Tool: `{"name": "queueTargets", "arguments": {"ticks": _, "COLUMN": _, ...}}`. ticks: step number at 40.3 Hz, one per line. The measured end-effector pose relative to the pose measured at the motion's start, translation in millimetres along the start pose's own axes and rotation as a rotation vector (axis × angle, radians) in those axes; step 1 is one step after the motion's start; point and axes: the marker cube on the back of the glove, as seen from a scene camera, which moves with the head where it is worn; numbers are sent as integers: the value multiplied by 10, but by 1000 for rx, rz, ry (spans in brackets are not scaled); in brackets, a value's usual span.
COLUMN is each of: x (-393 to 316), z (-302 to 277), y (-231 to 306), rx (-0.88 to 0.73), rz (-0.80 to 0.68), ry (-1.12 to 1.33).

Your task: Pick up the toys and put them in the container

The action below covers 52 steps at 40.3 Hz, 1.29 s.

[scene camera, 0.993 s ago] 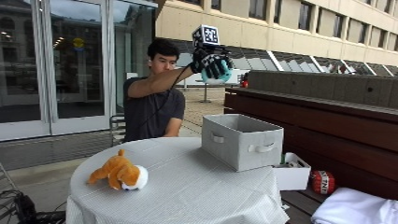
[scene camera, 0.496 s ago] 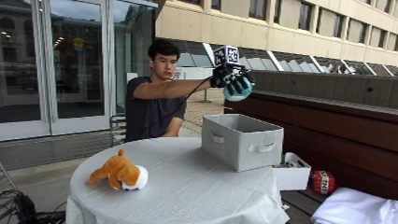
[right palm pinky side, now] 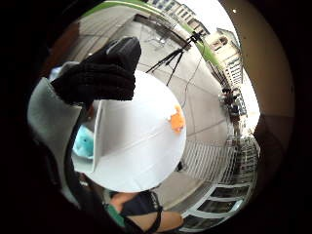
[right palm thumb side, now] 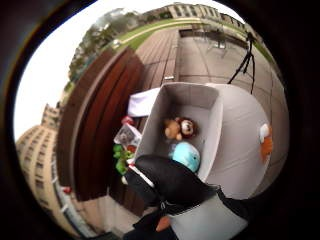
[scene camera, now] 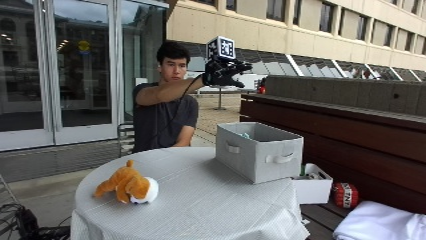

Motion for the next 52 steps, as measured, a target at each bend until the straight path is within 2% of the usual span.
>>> {"name": "queueTargets", "arguments": {"ticks": 12, "x": 1452, "z": 32, "y": 184, "rx": -4, "rz": 152, "ry": 60}}
{"name": "queueTargets", "arguments": {"ticks": 27, "x": 3097, "z": 773, "y": 373, "rx": -33, "rz": 269, "ry": 70}}
{"name": "queueTargets", "arguments": {"ticks": 36, "x": 3590, "z": 1632, "y": 433, "rx": -202, "rz": 374, "ry": 25}}
{"name": "queueTargets", "arguments": {"ticks": 38, "x": 3663, "z": 1841, "y": 432, "rx": -237, "rz": 360, "ry": 13}}
{"name": "queueTargets", "arguments": {"ticks": 42, "x": 3793, "z": 2290, "y": 394, "rx": -189, "rz": 314, "ry": 8}}
{"name": "queueTargets", "arguments": {"ticks": 47, "x": 3852, "z": 2783, "y": 418, "rx": -200, "rz": 366, "ry": 10}}
{"name": "queueTargets", "arguments": {"ticks": 52, "x": 3848, "z": 3149, "y": 541, "rx": -339, "rz": 380, "ry": 16}}
